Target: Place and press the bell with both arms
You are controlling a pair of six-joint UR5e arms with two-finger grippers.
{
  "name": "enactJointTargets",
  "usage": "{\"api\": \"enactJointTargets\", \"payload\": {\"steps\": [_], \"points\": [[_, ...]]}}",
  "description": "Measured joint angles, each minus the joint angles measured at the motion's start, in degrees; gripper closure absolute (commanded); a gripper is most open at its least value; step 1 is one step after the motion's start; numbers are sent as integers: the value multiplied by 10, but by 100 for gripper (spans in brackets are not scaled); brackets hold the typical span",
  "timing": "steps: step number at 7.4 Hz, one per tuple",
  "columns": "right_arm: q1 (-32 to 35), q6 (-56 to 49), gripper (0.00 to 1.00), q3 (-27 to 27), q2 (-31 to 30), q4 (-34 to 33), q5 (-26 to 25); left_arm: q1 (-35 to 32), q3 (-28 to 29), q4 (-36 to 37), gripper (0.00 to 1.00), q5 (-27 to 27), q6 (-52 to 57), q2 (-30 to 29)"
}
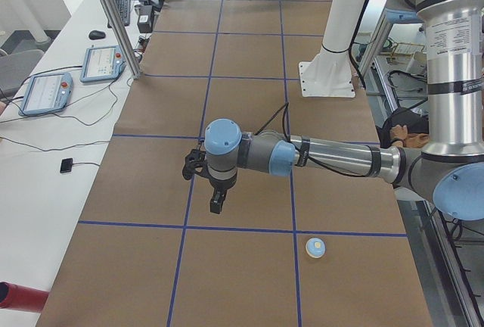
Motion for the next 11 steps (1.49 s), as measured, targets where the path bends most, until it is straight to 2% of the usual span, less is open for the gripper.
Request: {"api": "enactJointTargets", "payload": {"steps": [4,11], "points": [[-1,2,0,12,-14,3,-2,1,-4,-7,0,-15,-3,9],[-1,4,0,2,-17,5,20,3,-1,-24,0,-17,-7,14]]}}
